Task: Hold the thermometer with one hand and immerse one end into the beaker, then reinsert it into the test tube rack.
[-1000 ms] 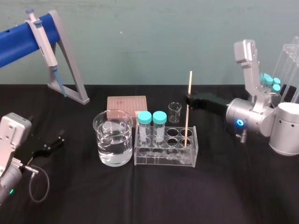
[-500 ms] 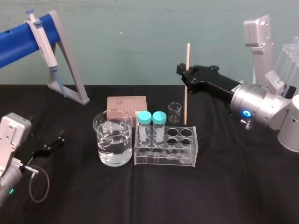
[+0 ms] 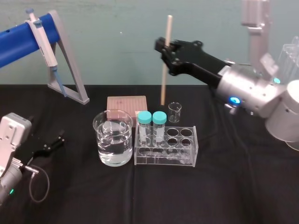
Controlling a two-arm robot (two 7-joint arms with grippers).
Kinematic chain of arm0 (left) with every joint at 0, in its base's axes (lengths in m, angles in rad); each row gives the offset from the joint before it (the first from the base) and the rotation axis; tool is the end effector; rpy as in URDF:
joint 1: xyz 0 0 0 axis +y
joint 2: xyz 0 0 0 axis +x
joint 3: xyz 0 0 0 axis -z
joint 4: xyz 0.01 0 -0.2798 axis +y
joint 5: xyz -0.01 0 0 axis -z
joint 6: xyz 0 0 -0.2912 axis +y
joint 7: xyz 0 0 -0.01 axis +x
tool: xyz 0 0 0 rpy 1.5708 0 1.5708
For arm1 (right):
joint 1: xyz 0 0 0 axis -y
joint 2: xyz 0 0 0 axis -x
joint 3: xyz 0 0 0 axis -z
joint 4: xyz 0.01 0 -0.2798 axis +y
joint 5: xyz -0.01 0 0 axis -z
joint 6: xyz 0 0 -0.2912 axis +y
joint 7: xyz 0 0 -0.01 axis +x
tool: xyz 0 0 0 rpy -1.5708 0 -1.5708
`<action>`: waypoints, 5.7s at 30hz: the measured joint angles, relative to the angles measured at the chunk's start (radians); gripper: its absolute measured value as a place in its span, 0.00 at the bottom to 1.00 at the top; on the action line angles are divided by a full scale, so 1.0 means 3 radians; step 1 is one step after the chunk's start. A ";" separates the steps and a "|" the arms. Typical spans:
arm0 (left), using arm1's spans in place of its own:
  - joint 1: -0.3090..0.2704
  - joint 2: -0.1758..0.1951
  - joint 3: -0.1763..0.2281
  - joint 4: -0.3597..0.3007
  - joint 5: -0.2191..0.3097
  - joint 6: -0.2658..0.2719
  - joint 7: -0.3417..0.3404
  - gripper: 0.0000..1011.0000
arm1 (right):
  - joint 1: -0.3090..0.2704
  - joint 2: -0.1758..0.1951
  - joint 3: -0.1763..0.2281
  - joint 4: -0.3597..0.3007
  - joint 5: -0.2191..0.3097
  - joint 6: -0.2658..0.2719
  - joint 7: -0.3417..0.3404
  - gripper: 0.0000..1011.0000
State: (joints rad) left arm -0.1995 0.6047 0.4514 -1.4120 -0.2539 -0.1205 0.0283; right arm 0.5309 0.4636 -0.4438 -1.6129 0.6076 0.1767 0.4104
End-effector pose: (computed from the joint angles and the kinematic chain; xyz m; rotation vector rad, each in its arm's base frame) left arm 0.3398 0.0815 -0.2907 0.3045 -0.2850 1.2480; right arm 0.3987 -0.0042 -0.1246 0.0893 -0.1327 -0.7278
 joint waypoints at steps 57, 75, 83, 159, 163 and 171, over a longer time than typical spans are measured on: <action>0.0000 0.0000 0.0000 0.0000 0.0000 0.0000 0.0000 0.99 | 0.0355 -0.1176 -0.0485 0.1849 -0.0683 -0.0631 0.0229 0.05; 0.0000 0.0000 0.0000 0.0000 0.0000 0.0000 0.0000 0.99 | 0.0296 -0.1192 -0.0392 0.1828 -0.0789 -0.0551 0.0227 0.05; 0.0000 0.0000 0.0000 0.0000 0.0000 0.0000 0.0000 0.99 | 0.0297 -0.1192 -0.0395 0.1828 -0.0784 -0.0551 0.0228 0.05; 0.0000 0.0000 0.0000 0.0000 0.0000 0.0000 0.0000 0.99 | 0.0302 -0.1192 -0.0399 0.1828 -0.0777 -0.0554 0.0228 0.05; 0.0000 0.0000 0.0000 0.0000 0.0000 0.0000 0.0000 0.99 | 0.0302 -0.1192 -0.0399 0.1828 -0.0777 -0.0554 0.0228 0.05; 0.0000 0.0000 0.0000 0.0000 0.0000 0.0000 0.0000 0.99 | 0.0302 -0.1192 -0.0399 0.1828 -0.0777 -0.0554 0.0228 0.05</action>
State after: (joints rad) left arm -0.1995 0.6047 0.4514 -1.4120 -0.2539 -0.1205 0.0283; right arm 0.6216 0.1061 -0.5636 -1.0645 0.3747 0.0104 0.4788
